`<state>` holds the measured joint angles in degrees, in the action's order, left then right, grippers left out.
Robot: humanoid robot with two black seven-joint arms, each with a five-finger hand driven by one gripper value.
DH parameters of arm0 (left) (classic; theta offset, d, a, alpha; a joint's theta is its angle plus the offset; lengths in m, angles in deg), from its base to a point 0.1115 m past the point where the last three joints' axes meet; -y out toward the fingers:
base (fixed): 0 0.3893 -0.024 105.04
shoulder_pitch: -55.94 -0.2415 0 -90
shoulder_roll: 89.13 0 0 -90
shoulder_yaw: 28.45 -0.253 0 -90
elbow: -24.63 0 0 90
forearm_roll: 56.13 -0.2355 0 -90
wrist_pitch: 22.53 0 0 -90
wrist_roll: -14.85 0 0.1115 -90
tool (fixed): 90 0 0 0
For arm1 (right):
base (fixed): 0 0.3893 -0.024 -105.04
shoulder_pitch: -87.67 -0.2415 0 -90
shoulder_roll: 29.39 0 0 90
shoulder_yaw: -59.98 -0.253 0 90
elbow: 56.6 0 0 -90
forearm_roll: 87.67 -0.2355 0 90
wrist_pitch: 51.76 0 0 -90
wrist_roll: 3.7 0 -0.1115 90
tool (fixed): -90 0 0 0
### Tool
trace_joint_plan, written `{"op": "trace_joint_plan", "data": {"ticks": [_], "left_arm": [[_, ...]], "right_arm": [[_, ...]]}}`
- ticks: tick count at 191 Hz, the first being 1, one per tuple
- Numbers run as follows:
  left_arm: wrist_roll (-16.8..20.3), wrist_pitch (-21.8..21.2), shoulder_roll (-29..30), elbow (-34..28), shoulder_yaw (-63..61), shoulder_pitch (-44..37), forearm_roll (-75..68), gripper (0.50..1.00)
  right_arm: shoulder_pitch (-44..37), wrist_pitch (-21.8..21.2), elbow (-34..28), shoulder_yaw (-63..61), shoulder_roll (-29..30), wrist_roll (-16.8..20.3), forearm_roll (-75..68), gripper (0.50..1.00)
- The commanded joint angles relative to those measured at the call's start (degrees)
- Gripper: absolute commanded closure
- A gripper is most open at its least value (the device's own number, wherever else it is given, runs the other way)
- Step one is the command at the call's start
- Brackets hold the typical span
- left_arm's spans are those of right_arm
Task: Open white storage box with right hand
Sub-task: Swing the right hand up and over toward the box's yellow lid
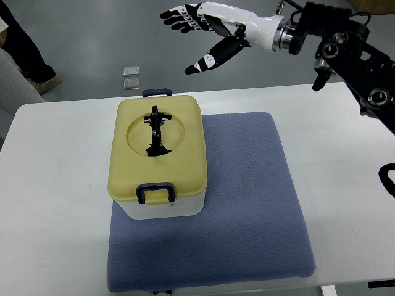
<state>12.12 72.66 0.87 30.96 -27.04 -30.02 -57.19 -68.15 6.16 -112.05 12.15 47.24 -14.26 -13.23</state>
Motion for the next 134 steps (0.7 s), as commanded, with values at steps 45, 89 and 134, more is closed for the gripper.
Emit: {"op": "trace_joint_plan", "data": {"ticks": [45,89,134], "left_arm": [[0.00,0.00,0.00,0.00,0.00,0.01,0.00,0.500],[0.00,0.00,0.00,0.00,0.00,0.01,0.00,0.500],[0.00,0.00,0.00,0.00,0.00,0.01,0.00,0.500]], "right_arm": [[-15.66,-0.09,-0.01,21.29,0.36,-0.07,5.46,0.585],[-19.61,-0.53,-1.24,26.65,0.62,-0.07,6.51,0.589],[-21.90,-2.92,-5.81,29.37,1.76,-0.34,7.39,0.601]]}}
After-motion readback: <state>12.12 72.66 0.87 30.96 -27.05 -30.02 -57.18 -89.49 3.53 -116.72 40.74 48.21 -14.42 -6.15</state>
